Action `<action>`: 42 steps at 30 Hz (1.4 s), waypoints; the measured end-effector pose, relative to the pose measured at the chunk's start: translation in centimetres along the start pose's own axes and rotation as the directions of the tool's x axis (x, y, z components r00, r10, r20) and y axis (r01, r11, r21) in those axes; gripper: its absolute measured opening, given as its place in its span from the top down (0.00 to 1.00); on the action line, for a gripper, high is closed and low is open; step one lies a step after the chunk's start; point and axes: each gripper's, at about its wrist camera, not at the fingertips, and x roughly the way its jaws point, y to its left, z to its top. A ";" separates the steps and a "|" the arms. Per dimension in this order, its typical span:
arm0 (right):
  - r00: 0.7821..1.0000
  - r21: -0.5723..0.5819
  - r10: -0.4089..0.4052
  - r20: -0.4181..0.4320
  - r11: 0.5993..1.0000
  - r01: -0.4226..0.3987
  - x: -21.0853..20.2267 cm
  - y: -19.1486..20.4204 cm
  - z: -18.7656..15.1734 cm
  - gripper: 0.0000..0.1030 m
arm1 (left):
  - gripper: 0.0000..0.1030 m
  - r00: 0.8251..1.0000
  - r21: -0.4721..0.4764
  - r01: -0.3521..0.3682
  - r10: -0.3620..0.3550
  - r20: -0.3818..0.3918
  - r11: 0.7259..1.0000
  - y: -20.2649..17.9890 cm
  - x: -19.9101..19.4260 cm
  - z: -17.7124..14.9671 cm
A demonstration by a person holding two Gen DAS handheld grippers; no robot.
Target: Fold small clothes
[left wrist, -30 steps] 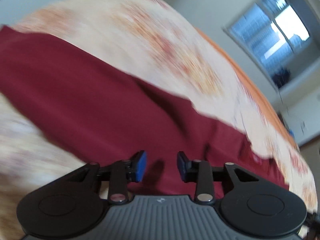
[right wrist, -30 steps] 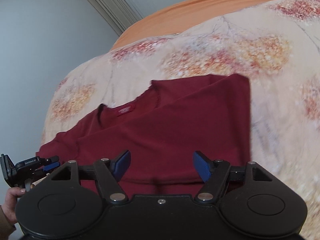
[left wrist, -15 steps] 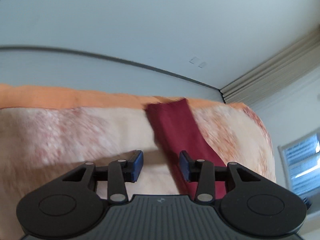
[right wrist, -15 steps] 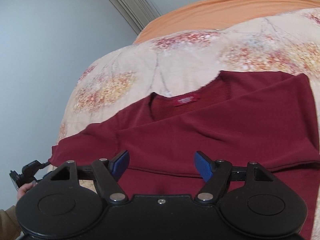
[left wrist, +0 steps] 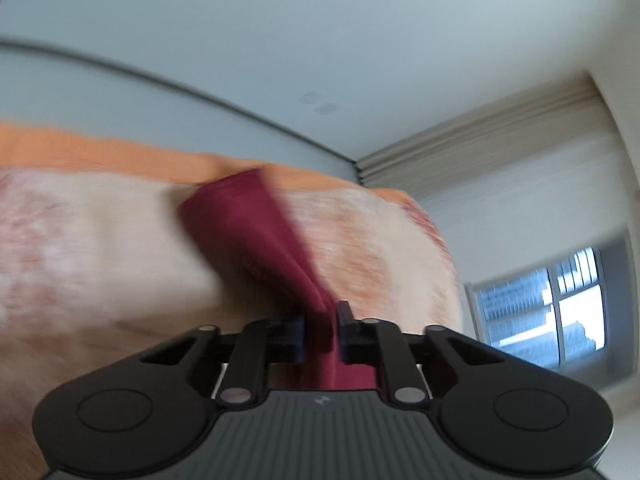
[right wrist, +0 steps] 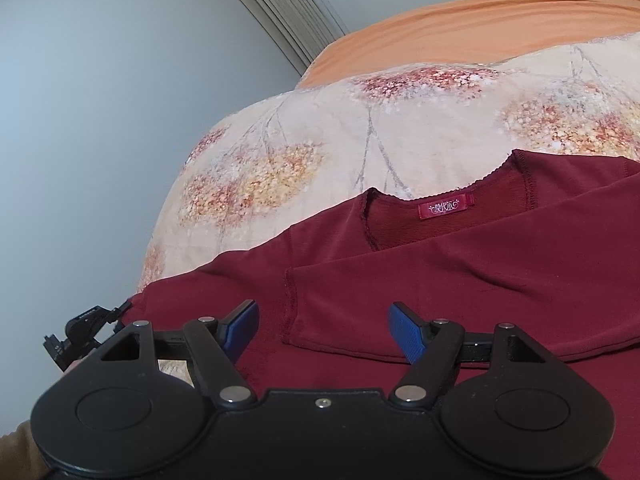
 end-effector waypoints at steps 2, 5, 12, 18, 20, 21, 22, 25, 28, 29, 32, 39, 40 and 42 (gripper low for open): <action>1.000 0.020 0.003 0.007 1.000 -0.003 0.0 -0.4 0.1 0.28 | 0.87 0.998 0.063 0.062 -0.062 -0.001 0.996 -3.1 -0.4 -0.9; 1.000 0.086 0.002 0.022 0.996 -0.004 -0.1 -1.7 0.3 0.28 | 0.88 0.995 0.353 0.086 -0.062 -0.078 0.932 -10.7 0.4 -4.6; 0.996 0.302 -0.009 0.087 0.953 -0.018 -1.1 -7.1 0.6 0.27 | 0.89 0.934 0.886 0.314 0.056 -0.353 0.341 -23.1 5.4 -27.0; 0.996 0.480 0.074 0.039 0.874 -0.084 0.3 -11.0 0.3 0.26 | 0.89 0.934 0.928 0.336 0.187 -0.305 -0.162 -19.9 3.6 -39.7; 0.991 0.528 0.131 0.029 0.840 -0.127 1.3 -11.5 0.2 0.26 | 0.89 0.936 0.927 0.330 0.186 -0.298 -0.180 -19.2 2.9 -39.9; 0.987 0.553 0.162 0.021 0.820 -0.146 2.0 -11.8 0.1 0.26 | 0.89 0.937 0.932 0.327 0.181 -0.299 -0.155 -19.0 2.0 -39.5; 0.980 0.588 0.200 0.014 0.791 -0.170 2.8 -12.0 -0.1 0.26 | 0.89 0.939 0.941 0.319 0.170 -0.298 -0.110 -19.0 1.2 -38.8; 0.949 0.680 0.314 0.015 0.693 -0.239 5.1 -12.4 -0.8 0.26 | 0.90 0.949 0.955 0.291 0.112 -0.295 0.047 -20.7 -0.5 -35.5; 0.925 0.742 0.376 0.048 0.606 -0.285 6.6 -12.3 -1.4 0.27 | 0.89 0.956 0.950 0.270 0.076 -0.284 0.155 -21.7 -1.1 -33.2; 0.917 0.759 0.394 0.062 0.578 -0.300 7.0 -12.2 -1.4 0.27 | 0.90 0.957 0.949 0.269 0.068 -0.283 0.163 -21.8 -1.3 -32.8; 0.902 0.792 0.430 0.041 0.537 -0.292 8.3 -11.8 -1.8 0.28 | 0.89 0.957 0.949 0.273 0.054 -0.284 0.157 -21.8 -1.6 -32.2; 0.867 0.847 0.495 0.065 0.432 -0.310 9.8 -10.7 -2.9 0.37 | 0.89 0.950 0.951 0.310 0.030 -0.310 -0.003 -20.8 -2.6 -33.5; 0.863 0.847 0.500 0.074 0.425 -0.319 9.8 -10.6 -2.9 0.43 | 0.89 0.947 0.947 0.319 0.033 -0.318 -0.029 -20.6 -2.8 -33.9; 0.874 0.830 0.480 0.073 0.456 -0.319 9.5 -10.6 -2.5 0.60 | 0.89 0.942 0.940 0.336 0.039 -0.334 -0.057 -20.0 -2.9 -34.2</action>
